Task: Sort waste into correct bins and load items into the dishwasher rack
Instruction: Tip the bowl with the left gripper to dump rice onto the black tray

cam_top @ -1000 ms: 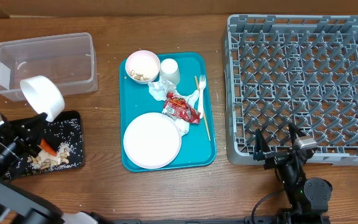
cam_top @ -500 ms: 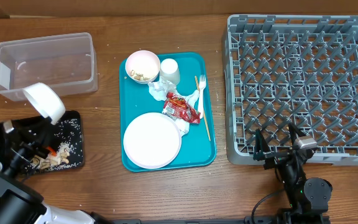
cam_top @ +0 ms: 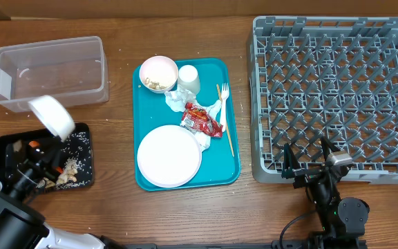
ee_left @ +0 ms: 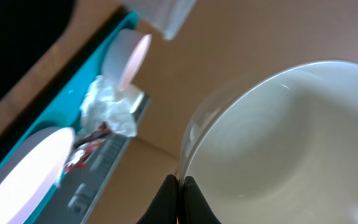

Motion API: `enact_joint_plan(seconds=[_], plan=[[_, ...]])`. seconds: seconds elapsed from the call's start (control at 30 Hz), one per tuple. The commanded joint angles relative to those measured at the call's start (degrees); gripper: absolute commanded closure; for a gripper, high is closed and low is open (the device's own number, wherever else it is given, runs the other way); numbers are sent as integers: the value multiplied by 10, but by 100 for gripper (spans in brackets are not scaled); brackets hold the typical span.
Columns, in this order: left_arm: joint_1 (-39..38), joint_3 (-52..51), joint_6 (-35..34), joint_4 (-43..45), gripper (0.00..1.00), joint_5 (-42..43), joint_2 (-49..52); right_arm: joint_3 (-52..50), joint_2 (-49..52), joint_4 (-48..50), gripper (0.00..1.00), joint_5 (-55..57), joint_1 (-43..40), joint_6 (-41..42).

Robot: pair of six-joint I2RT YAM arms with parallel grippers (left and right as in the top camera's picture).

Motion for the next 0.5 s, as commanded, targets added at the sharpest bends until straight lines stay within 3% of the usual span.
enact_joint_plan(seconds=[0.0,0.27,0.47], plan=[[0,-1,72,-29,96,-120,7,-6,-6,3,0,2,3,-4],[0,2,86,-15,96,-260,1,-6,-6,3,0,2,3,-4],[0,34,74,-20,96,-373,-65,-6,-6,3,0,2,3,-4]])
